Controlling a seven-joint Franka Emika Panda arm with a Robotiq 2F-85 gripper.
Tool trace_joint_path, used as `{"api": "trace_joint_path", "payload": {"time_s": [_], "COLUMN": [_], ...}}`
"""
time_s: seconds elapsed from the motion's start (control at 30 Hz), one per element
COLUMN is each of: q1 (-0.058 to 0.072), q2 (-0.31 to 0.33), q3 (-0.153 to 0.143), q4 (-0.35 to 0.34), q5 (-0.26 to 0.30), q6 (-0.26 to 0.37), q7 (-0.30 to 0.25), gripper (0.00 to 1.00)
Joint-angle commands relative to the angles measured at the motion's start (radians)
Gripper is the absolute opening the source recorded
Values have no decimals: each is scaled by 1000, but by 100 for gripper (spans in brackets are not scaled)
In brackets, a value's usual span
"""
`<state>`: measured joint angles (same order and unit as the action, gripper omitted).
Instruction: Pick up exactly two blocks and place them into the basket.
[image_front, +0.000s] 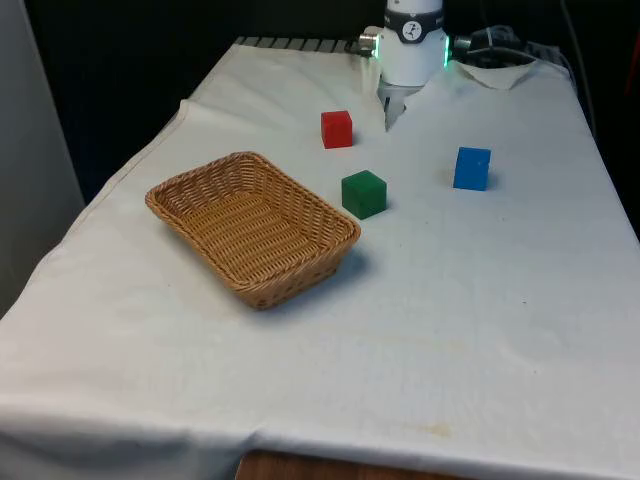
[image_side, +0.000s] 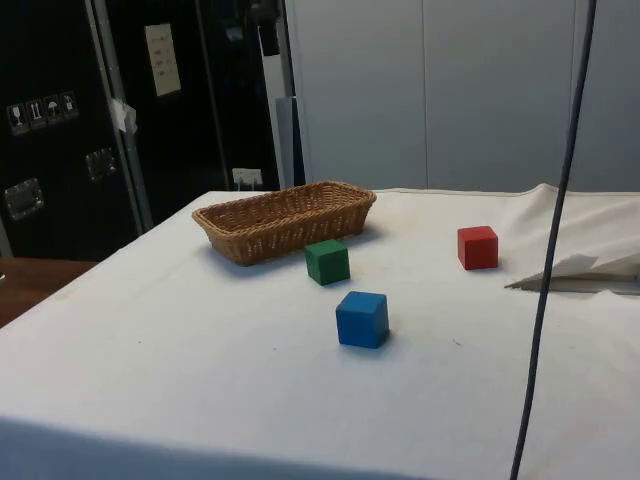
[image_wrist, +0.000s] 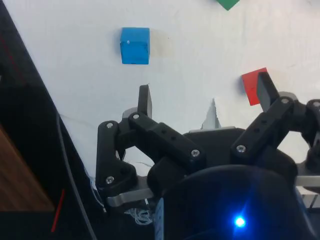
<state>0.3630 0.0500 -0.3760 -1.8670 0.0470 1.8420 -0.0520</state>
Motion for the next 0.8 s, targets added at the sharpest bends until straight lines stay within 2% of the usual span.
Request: {"api": "trace_joint_path", "payload": {"time_s": [0.0,0.03,0.23,0.27,0.33,0.57,0.6,0.67,0.77], "q1": [0,2,1,0,1,-1,0,0,-1], "q2": [-4,-34,-86,-67,-112,-176,-162,-189,-203], "q3": [0,2,8,6,11,17,13,19,22], "q4": [-5,-37,-108,-87,-144,-236,-217,-255,-281], "q5": [0,-10,-20,-6,-25,-38,-25,-41,-45], "q6": [0,20,60,40,82,143,121,158,180], "q7": [0,6,9,0,11,14,4,18,25], "gripper": [100,100,100,100,100,100,100,100,100]}}
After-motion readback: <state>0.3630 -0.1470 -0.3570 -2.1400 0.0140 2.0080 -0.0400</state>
